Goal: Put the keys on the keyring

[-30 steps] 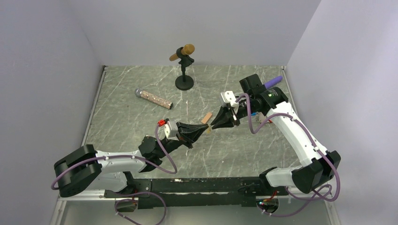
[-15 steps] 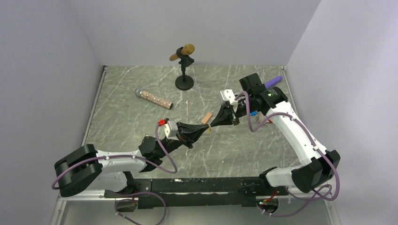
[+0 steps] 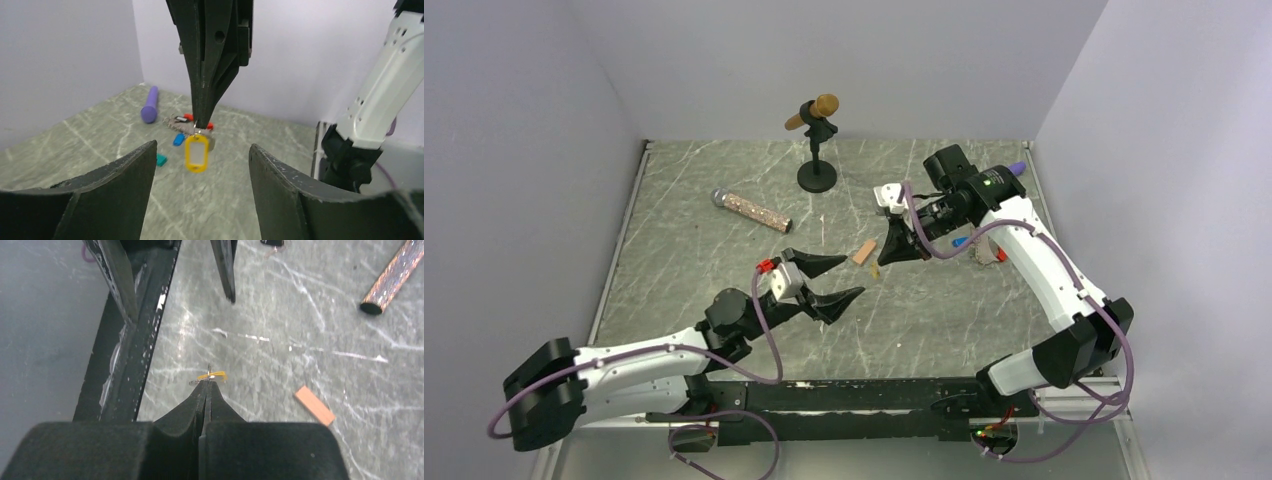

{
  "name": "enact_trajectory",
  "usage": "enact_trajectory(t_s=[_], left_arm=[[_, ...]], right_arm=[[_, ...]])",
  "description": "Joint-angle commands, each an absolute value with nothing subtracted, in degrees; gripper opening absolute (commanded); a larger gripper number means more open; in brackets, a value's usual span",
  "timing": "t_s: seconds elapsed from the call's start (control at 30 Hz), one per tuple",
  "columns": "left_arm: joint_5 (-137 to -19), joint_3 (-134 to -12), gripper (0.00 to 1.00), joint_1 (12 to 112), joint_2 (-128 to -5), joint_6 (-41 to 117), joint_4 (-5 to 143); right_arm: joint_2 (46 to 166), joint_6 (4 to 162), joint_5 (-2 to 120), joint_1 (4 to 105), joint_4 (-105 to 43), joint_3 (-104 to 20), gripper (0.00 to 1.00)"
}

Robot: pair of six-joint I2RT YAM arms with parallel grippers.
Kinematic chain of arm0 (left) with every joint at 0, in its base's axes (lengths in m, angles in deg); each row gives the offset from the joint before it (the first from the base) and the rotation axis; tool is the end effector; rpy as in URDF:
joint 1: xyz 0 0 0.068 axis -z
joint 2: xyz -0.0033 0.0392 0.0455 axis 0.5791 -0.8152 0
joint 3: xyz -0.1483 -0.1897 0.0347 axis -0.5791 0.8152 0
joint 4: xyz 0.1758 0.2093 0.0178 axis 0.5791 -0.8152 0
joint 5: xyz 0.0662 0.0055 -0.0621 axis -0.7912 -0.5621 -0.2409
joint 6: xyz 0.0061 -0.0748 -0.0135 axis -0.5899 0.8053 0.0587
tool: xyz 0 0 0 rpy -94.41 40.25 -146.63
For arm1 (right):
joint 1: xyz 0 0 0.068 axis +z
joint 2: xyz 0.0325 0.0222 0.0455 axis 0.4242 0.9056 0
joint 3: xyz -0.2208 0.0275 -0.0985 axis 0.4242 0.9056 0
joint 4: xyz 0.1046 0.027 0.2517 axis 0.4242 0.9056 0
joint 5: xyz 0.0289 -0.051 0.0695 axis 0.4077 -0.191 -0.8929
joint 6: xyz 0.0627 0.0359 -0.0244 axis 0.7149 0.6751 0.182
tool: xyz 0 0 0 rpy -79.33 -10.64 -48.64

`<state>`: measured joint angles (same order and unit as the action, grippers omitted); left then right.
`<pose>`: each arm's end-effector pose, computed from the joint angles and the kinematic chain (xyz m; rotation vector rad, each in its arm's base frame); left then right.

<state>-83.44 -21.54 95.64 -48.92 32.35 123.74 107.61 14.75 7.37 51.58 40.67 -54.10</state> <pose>0.1298 -0.2340 0.2525 0.6295 1.1192 -1.0357 0.2289 0.1758 0.3285 -1.7506 1.4526 1.0797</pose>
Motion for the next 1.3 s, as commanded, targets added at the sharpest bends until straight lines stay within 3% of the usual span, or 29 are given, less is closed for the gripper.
enact_trajectory(t_s=[0.0, 0.23, 1.27], left_arm=[[-84.9, -24.9, 0.71, 95.4, -43.4, 22.7, 105.4], [-82.5, -31.6, 0.60, 95.4, -46.0, 18.2, 93.5], [-80.5, -36.4, 0.39, 95.4, -54.9, 19.6, 98.9]], right_arm=[[107.6, 15.4, 14.8, 52.9, 44.4, -57.4, 0.00], [111.0, 16.2, 21.0, 55.4, 49.0, -62.0, 0.00], [113.1, 17.0, 23.4, 58.2, 49.8, -61.9, 0.00]])
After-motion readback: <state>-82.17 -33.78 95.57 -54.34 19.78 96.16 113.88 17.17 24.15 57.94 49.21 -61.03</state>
